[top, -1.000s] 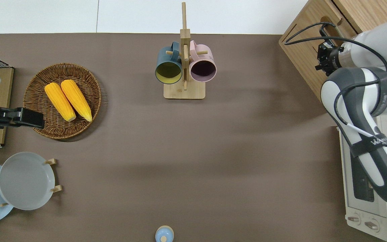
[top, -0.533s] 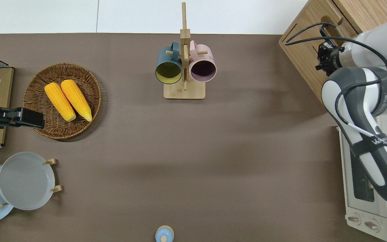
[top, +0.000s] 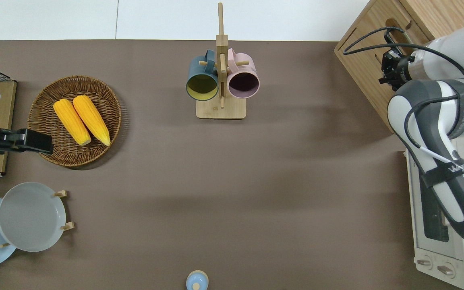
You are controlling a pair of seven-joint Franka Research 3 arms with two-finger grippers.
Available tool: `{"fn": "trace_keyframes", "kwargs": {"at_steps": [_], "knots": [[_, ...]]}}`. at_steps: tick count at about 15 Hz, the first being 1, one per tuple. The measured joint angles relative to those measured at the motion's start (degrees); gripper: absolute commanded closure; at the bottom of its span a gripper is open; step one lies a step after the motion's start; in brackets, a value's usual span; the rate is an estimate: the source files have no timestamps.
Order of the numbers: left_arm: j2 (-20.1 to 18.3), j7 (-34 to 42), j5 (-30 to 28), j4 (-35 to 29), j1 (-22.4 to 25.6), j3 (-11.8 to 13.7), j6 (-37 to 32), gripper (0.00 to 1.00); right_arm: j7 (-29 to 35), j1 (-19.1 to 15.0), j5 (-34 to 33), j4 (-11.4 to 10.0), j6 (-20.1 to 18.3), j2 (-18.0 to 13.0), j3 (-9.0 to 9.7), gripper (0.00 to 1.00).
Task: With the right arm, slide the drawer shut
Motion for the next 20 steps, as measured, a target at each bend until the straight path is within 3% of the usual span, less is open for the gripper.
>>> {"fn": "trace_keyframes", "kwargs": {"at_steps": [2,5,11,15,20], "knots": [[0.0,0.0,0.0,0.0,0.0,0.0,0.0,0.01,-0.3,-0.1,0.0,0.2,0.0,0.1,0.88,1.0],[0.0,0.0,0.0,0.0,0.0,0.0,0.0,0.01,-0.5,0.2,0.0,0.6,-1.4,0.1,3.91,1.0],[0.0,0.0,0.0,0.0,0.0,0.0,0.0,0.01,-9.5,6.8,-0.2,2.1,-12.2,-3.0,4.72,1.0],[0.0,0.0,0.0,0.0,0.0,0.0,0.0,0.01,-21.5,7.5,-0.2,1.7,-19.5,-7.9,4.67,1.0],[0.0,0.0,0.0,0.0,0.0,0.0,0.0,0.01,-39.0,7.2,0.3,-2.1,-24.4,-14.9,4.66,1.0]]}}
